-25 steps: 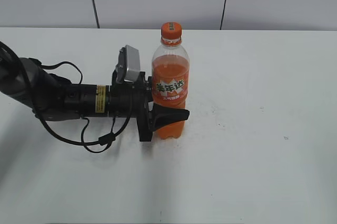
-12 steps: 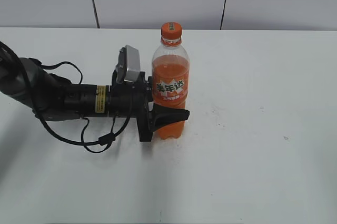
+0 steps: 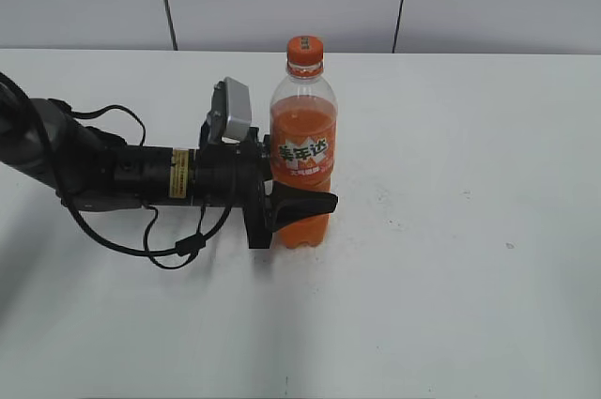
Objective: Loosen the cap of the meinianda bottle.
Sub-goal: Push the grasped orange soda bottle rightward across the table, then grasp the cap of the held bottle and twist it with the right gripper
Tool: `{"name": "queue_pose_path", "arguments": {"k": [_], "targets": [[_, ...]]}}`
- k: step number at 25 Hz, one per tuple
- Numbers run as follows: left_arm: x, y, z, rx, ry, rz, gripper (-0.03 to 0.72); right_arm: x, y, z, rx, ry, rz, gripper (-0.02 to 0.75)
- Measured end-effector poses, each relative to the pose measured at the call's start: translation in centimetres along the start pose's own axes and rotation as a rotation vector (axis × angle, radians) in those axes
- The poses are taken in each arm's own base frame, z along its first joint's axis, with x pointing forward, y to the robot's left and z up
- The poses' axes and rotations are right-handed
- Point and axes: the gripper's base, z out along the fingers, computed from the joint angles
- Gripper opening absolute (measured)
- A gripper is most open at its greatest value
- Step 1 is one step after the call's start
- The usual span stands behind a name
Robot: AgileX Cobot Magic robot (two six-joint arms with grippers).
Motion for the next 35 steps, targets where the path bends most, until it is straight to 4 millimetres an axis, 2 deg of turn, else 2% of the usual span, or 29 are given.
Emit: {"name": "queue_pose_path", "arguments": {"k": [6, 9, 13, 18, 22, 26, 30, 35], "targets": [[0.0, 0.0, 0.0, 0.003, 0.006, -0.003, 0.403, -0.1, 0.4, 0.0, -0.039, -0.011, 0.025, 0.524], [0.0, -0.1, 0.0, 0.009, 0.009, 0.000, 0.403, -0.8, 0.6, -0.5, -0.076, -0.037, 0.049, 0.524], [0.0, -0.1, 0.0, 0.012, 0.010, 0.001, 0.403, -3.5, 0.4, 0.1, -0.101, 0.058, 0.065, 0.524], [0.0, -0.1, 0.0, 0.015, 0.011, 0.003, 0.403, -8.7, -0.1, 1.8, -0.148, 0.261, 0.084, 0.524], [0.0, -0.2, 0.0, 0.017, 0.010, 0.003, 0.403, -13.5, -0.5, 4.4, -0.183, 0.401, 0.152, 0.524], [0.0, -0.2, 0.0, 0.018, 0.011, 0.003, 0.403, -17.0, -1.1, 8.9, -0.181, 0.509, 0.224, 0.524], [0.0, -0.2, 0.0, 0.019, 0.011, 0.005, 0.403, -18.8, -1.5, 12.6, -0.185, 0.571, 0.233, 0.524], [0.0, -0.2, 0.0, 0.021, 0.011, 0.006, 0.403, -19.6, -1.7, 16.5, -0.229, 0.596, 0.133, 0.524]]}}
